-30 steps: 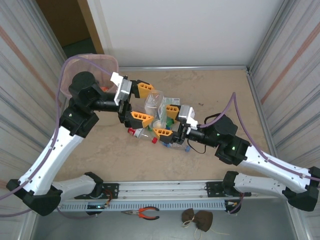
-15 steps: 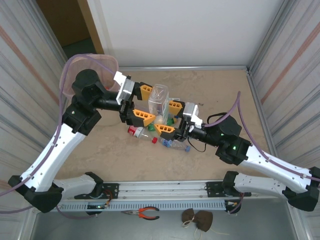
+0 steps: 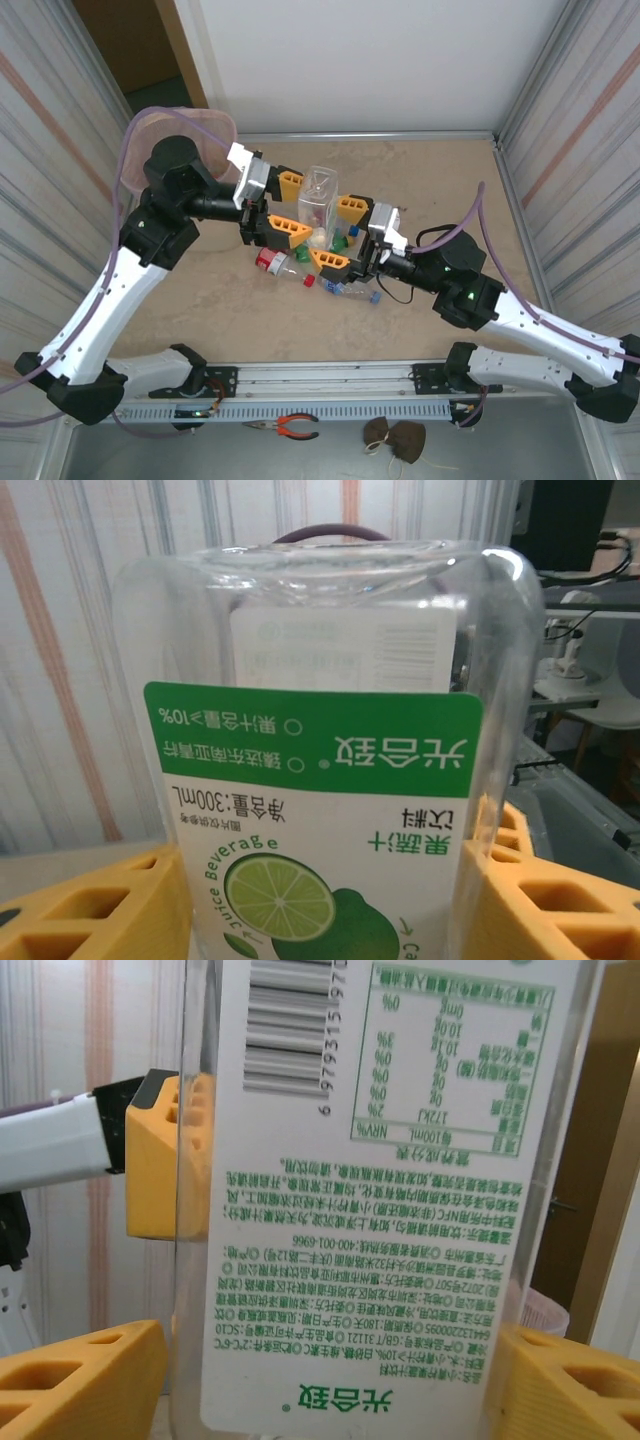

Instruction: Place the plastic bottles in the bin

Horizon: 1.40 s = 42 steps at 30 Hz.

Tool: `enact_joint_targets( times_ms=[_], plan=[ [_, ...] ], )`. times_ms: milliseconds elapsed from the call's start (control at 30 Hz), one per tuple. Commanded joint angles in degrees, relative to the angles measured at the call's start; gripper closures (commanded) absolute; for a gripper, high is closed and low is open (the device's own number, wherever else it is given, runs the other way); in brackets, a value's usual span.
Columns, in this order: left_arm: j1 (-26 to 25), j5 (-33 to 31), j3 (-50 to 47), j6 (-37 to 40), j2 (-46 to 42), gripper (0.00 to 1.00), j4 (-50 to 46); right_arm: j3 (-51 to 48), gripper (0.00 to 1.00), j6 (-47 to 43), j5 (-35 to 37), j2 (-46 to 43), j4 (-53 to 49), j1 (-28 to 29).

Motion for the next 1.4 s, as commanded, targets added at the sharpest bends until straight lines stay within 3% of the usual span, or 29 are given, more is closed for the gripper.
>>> enact_joint_targets(
  times_ms=[0,267,500,667,1133,1367],
  plan=[
    [0.8,-7.0,3.3,5.3,-0.1,0.38,-7.2,2.0,0.18,-0.5,1.6,-2.7,-0.3,0.5],
    [9.1,-16.6,7.7,6.2,0.1,0.38,-13.9,-0.1,0.16,-1.1,6.1,-6.6,-3.1,0.4],
    [20.4,-20.8,12.8,5.4,2.5,0.38,-17.6,-0.7,0.16,-1.1,8.4,-8.5,-5.5,0.1],
    [27.4,-28.7,19.2,5.5,7.3,0.38,-23.4,-0.4,0.16,-0.8,9.7,-8.7,-6.7,0.0],
    [36.9,-50.9,32.1,12.6,22.9,0.37,-39.6,-0.3,0.16,0.2,11.3,-8.5,-8.7,-0.5],
    [41.6,-55.3,33.8,12.3,30.5,0.37,-46.0,-0.7,0.16,1.2,11.6,-8.2,-8.8,-0.8]
  ],
)
